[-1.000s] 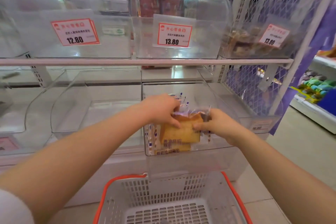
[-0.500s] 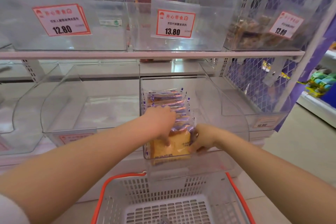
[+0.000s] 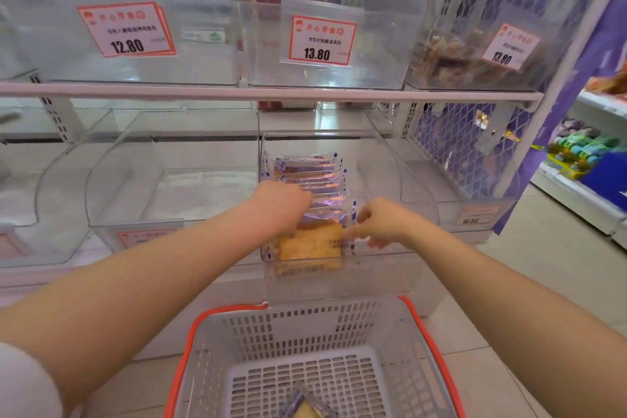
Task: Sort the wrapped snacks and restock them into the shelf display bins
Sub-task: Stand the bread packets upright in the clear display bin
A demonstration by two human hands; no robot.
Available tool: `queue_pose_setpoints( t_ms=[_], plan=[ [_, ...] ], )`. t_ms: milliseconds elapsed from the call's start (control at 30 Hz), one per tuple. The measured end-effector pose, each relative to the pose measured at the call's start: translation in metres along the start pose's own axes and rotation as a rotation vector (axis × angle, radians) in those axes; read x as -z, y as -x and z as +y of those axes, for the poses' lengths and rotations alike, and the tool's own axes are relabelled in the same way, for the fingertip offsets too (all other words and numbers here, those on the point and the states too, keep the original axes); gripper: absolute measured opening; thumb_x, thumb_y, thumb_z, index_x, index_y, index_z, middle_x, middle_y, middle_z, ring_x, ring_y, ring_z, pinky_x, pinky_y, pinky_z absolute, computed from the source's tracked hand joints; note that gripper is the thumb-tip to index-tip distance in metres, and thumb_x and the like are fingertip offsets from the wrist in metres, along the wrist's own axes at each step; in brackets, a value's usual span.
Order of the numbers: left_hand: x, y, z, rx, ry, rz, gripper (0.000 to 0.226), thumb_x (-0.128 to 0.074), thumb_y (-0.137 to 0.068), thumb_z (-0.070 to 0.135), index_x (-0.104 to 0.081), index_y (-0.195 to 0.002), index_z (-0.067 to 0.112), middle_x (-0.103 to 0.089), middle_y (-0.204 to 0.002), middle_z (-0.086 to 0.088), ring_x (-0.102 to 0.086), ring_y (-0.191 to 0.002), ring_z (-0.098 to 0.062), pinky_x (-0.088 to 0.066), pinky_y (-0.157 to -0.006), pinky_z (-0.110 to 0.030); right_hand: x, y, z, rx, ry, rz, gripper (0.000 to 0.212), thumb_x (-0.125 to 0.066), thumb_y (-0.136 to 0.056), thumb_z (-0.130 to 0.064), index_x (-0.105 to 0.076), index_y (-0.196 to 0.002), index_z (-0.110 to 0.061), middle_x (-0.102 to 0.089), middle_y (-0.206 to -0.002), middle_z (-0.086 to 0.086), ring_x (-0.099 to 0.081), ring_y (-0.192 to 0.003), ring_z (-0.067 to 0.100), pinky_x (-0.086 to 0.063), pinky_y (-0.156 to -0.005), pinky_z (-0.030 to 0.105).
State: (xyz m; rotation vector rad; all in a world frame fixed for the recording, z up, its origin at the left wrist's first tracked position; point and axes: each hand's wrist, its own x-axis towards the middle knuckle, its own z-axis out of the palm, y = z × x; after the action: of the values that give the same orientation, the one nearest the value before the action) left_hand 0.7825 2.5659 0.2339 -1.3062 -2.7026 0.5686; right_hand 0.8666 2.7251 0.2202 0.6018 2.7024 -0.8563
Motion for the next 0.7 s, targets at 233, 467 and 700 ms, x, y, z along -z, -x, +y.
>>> queue_pose_setpoints(
  t_ms=[233,467,700],
  plan=[
    [0.014,0.064,0.011,-0.151,0.279,0.471,0.028,-0.044,-0.091,0.036,-0.055,-0.108,0.016,-0.059,-0.105,-0.002,-0.057,-0.100,-0.023,-0.043,-0.065,-0.031,-0.006,0.072,0.003,0.510,-0.123,0.424,0.011,-0.064,-0.085,-0.019,-0.060,-0.079,-0.027,-0.056,-0.063,-0.018,-0.052,-0.057,-0.007,-0.035,-0.059,0.013],
    [-0.055,0.116,0.066,-0.388,0.337,0.165,0.024,-0.042,-0.093,0.034,-0.057,-0.102,0.017,-0.063,-0.099,-0.003,-0.062,-0.087,-0.026,-0.043,-0.060,-0.031,-0.094,0.079,0.043,0.462,0.075,-0.043,0.012,-0.059,-0.089,-0.018,-0.068,-0.093,-0.010,-0.067,-0.077,0.001,-0.051,-0.057,-0.005,-0.034,-0.056,0.011],
    [-0.197,0.110,0.128,-0.223,0.451,-0.377,0.024,-0.039,-0.094,0.025,-0.054,-0.107,0.011,-0.059,-0.111,-0.011,-0.056,-0.101,-0.030,-0.045,-0.072,-0.037,-0.201,0.047,0.099,0.234,0.233,-0.302,0.022,-0.054,-0.092,-0.023,-0.065,-0.100,-0.006,-0.067,-0.104,0.012,-0.060,-0.097,0.026,-0.045,-0.080,0.030]
  ],
)
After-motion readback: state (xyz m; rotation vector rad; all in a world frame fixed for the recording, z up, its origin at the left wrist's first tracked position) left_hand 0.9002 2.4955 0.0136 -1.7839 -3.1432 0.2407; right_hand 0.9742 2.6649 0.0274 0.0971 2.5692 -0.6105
